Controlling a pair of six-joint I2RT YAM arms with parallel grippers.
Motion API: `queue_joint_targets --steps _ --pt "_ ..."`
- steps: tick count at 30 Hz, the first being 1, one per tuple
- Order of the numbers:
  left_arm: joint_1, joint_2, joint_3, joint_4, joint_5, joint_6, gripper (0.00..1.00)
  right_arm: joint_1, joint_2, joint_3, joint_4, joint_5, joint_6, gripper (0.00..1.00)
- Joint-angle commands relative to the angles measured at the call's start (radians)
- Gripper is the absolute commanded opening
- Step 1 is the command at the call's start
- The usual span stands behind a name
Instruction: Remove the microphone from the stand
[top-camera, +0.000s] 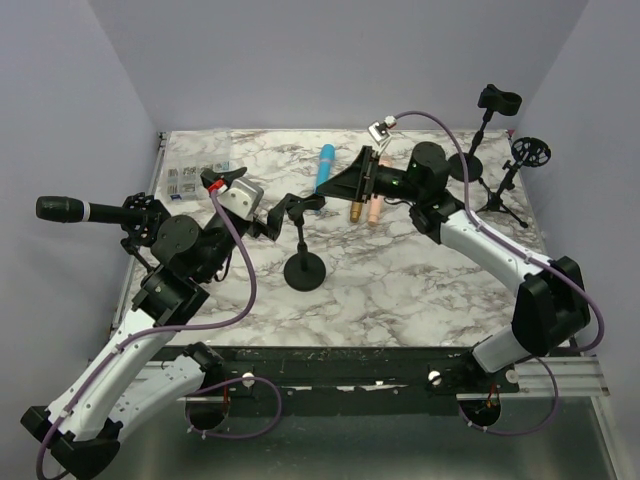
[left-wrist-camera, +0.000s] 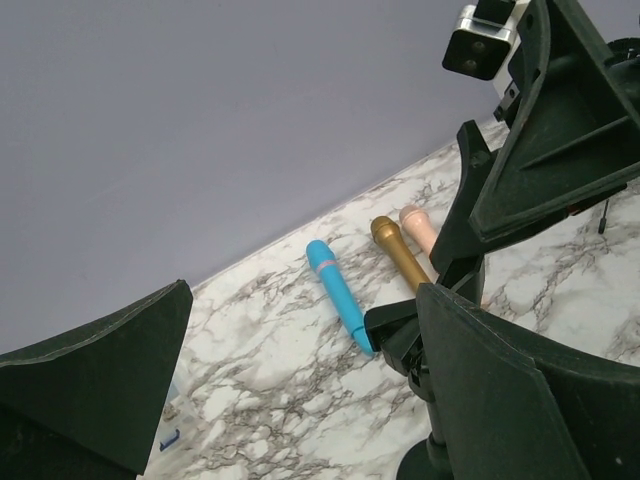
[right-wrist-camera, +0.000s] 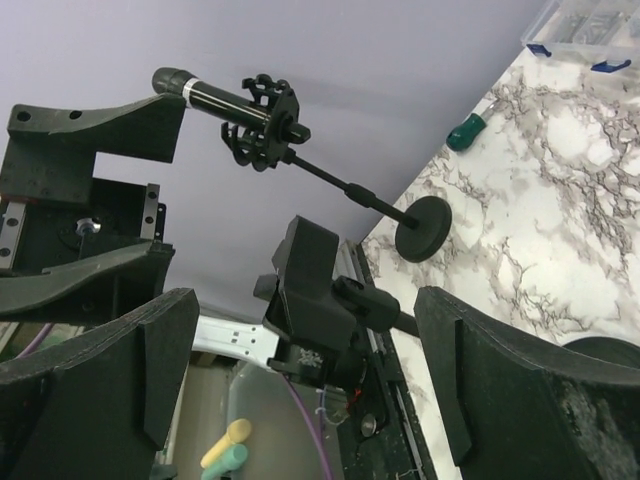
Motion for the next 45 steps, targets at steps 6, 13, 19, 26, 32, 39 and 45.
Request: queue_joint_targets --steps 6,13,19,26,32,39,45 --pt "-0.005 0.014 0.005 0.01 -0.019 -0.011 0.99 0.073 0.094 0.116 -0.137 0.075 -0.087 0.72" --pt "-0.005 0.009 -0.002 0.02 -0.024 -0.008 0.99 0.086 0.109 0.136 -0.211 0.111 -0.132 0.63" --pt "-0.006 0.02 0.001 0.016 -0.027 -0.008 0.99 0.104 0.111 0.137 -0.299 0.14 -0.2 0.57" --pt "-0.006 0.02 0.0 0.019 -0.026 -0.011 0.98 0.114 0.103 0.086 -0.383 0.193 -0.272 0.41" --pt "-0.005 0.027 0.001 0.016 -0.02 -0.014 0.98 0.12 0.101 -0.046 -0.33 0.221 -0.257 0.36" --pt "-0.006 0.04 0.003 0.014 -0.02 -0.016 0.99 0.12 0.148 -0.081 -0.284 0.173 -0.237 0.45" --pt "-0.008 0.039 0.002 0.012 -0.024 -0.015 0.98 0.12 0.083 0.011 -0.402 0.21 -0.388 0.71"
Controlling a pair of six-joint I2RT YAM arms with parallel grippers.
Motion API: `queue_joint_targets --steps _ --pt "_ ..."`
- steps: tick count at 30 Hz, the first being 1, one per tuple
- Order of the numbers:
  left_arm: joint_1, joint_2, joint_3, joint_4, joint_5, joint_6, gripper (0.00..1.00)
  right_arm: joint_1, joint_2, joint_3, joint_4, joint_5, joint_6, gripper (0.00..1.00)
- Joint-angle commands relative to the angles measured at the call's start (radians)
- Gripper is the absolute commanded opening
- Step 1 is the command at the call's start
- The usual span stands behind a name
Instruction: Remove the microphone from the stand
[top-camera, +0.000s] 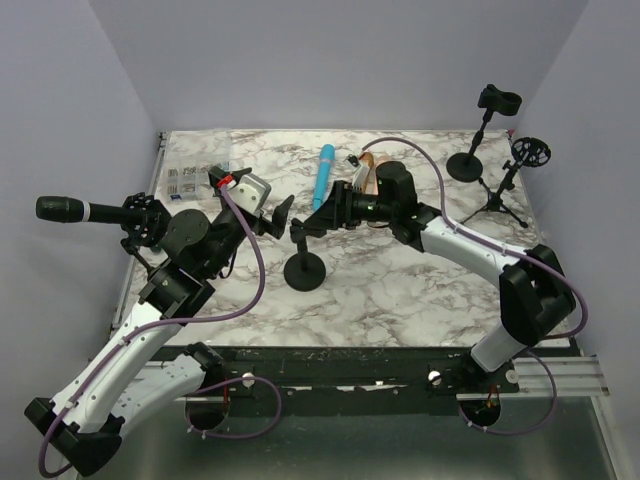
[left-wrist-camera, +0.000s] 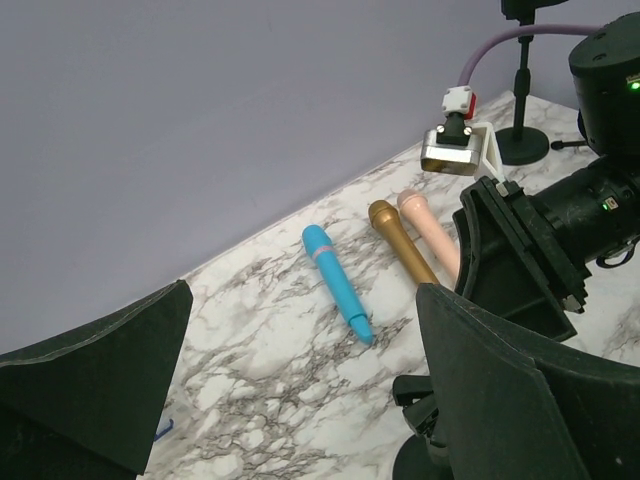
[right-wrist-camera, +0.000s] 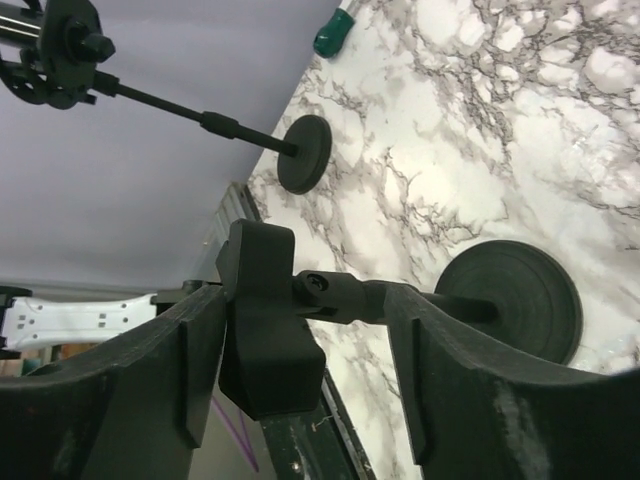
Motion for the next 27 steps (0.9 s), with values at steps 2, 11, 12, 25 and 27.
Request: queue_joint_targets --steps 2,11,12,25,27 --pt "-0.009 -0.002 0.004 0.012 -0.019 -0.008 0.99 0.007 -0.042 0.086 -0.216 0.039 -0.222 0.79" --pt "-0.009 -0.007 0.011 0.006 -0.005 -0.016 0.99 0.007 -0.086 0.223 -0.428 -0.037 -0.62 0.92" --pt "-0.008 -0.01 0.011 0.007 -0.001 -0.018 0.99 0.007 -0.085 0.228 -0.438 -0.041 -0.663 0.92" --pt "-0.01 -0.005 0.013 0.003 -0.001 -0.019 0.99 0.06 -0.021 0.29 -0.522 -0.081 -0.898 0.75" --pt "-0.012 -0.007 0.011 0.004 -0.004 -0.016 0.98 0.078 -0.017 0.287 -0.527 -0.061 -0.897 0.74"
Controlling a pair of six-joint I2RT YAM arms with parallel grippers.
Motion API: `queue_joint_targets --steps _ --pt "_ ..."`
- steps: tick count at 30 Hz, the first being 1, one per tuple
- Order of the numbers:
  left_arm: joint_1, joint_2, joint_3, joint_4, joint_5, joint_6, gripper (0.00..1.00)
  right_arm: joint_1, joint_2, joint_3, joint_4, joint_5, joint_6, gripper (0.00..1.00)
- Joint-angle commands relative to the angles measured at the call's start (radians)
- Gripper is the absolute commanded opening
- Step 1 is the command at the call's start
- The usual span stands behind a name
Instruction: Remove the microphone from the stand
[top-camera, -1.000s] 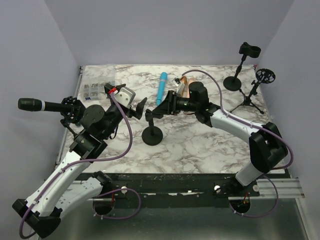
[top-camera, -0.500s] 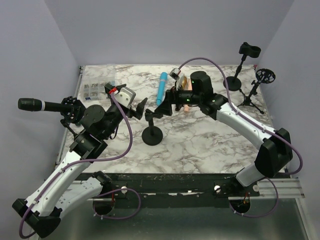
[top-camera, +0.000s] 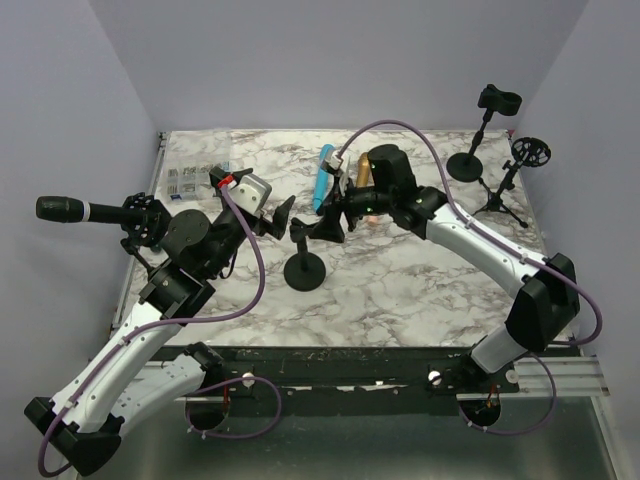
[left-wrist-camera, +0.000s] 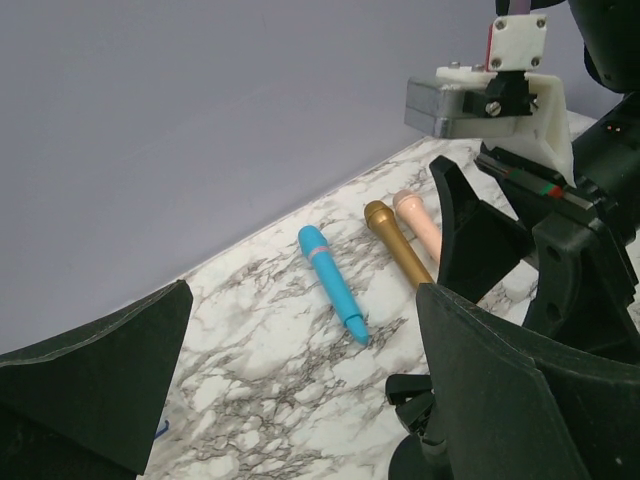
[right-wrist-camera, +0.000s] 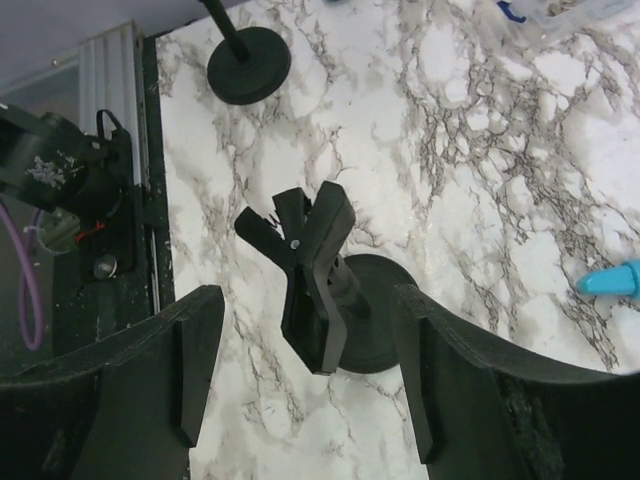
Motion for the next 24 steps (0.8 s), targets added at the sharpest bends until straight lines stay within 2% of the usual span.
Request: queue_joint_targets --steps 1,5,10,12,16,21,24 --pt "-0.005 -0.007 0.01 0.006 -0.008 -0.009 0.98 0.045 0.028 0.03 -0.063 0.0 -0.055 0.73" --pt "-0.005 -0.006 0.015 -0.001 -0.002 -0.013 0.99 0.085 0.046 0.029 -0.055 0.069 -0.05 0.58" --pt "-0.005 0.001 0.015 0.001 -0.006 -0.013 0.98 0.109 0.076 0.045 -0.056 0.128 -0.043 0.49" --pt "-0.006 -0.001 0.016 -0.001 -0.004 -0.013 0.98 0.114 0.081 0.048 -0.063 0.148 -0.044 0.42" --pt "-0.005 -0.003 0.012 0.003 -0.016 -0.01 0.99 0.122 0.071 0.032 -0.048 0.203 -0.022 0.26" --pt "-0.006 -0.003 0.012 0.004 -0.01 -0.013 0.99 0.125 0.022 -0.029 0.057 0.312 0.034 0.04" --pt "-0.006 0.001 0.018 -0.003 -0.009 -0.015 0.98 0.126 -0.004 -0.052 0.092 0.426 0.064 0.01"
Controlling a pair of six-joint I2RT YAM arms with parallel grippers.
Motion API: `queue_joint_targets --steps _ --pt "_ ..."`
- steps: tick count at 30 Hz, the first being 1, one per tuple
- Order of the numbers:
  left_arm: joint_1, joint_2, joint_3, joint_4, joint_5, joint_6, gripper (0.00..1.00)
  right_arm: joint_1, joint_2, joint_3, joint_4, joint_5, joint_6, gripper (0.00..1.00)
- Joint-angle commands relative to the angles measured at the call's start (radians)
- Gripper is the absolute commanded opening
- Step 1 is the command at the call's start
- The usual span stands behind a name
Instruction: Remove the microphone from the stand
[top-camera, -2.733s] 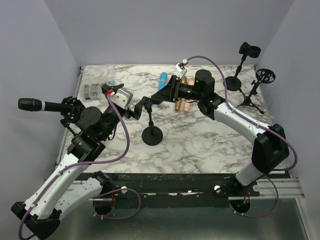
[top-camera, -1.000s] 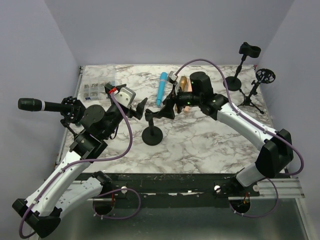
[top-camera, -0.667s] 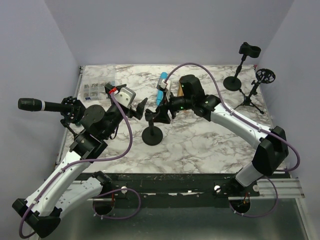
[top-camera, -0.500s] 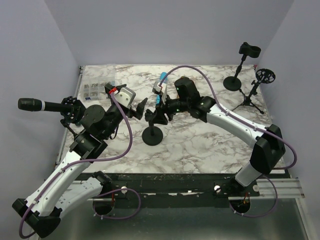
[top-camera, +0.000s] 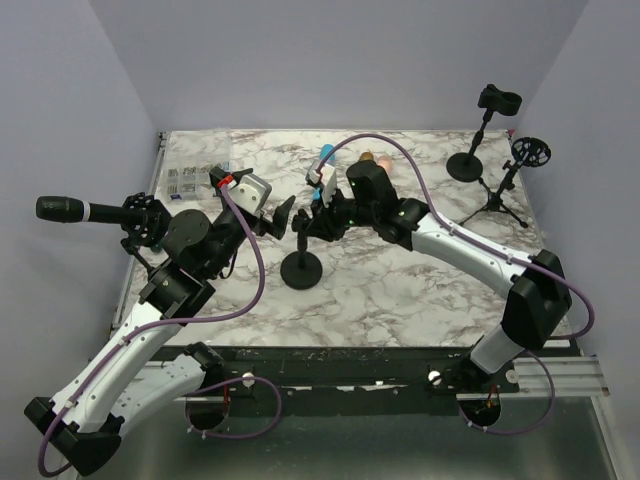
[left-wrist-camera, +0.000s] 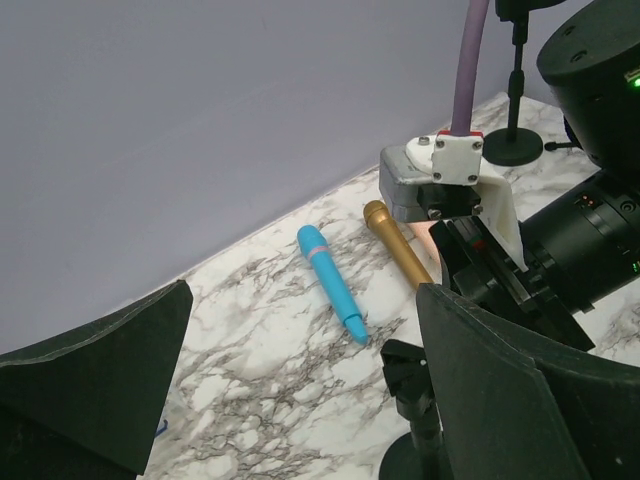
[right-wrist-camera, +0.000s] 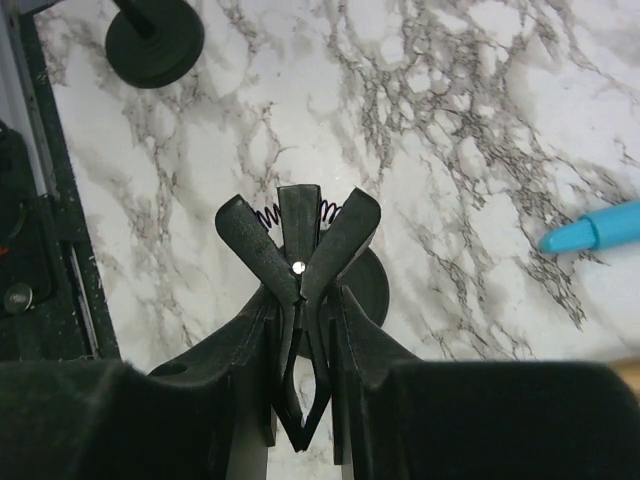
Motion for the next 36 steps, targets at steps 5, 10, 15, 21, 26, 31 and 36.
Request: queue_joint_targets --steps 5,10,15,21,26,31,36 --pt "-0.007 -0.005 0.017 -0.001 -0.012 -0.012 0.98 0.009 -0.112 -0.083 0.091 0.339 0.104 0.01" --pt "-0.009 -0.006 0.019 -0.004 -0.007 -0.015 0.99 0.009 -0.206 -0.132 0.047 0.561 0.145 0.01" --pt "-0.012 -0.006 0.023 -0.009 -0.007 -0.021 0.98 0.009 -0.276 -0.154 -0.048 0.806 0.179 0.01" --pt "-0.022 -0.013 0.023 -0.01 -0.013 -0.021 0.99 -0.011 -0.353 -0.202 -0.17 1.13 0.265 0.01" --pt "-0.048 -0.015 0.011 -0.002 -0.048 0.0 0.99 -0.211 -0.407 -0.224 -0.25 1.172 0.373 0.01" --pt "-0.081 -0.008 0.004 0.003 -0.075 0.022 0.99 -0.45 -0.423 -0.196 -0.283 1.132 0.472 0.01" --pt "-0.099 -0.007 0.005 -0.001 -0.086 0.03 0.98 -0.612 -0.426 -0.239 -0.262 1.16 0.513 0.01"
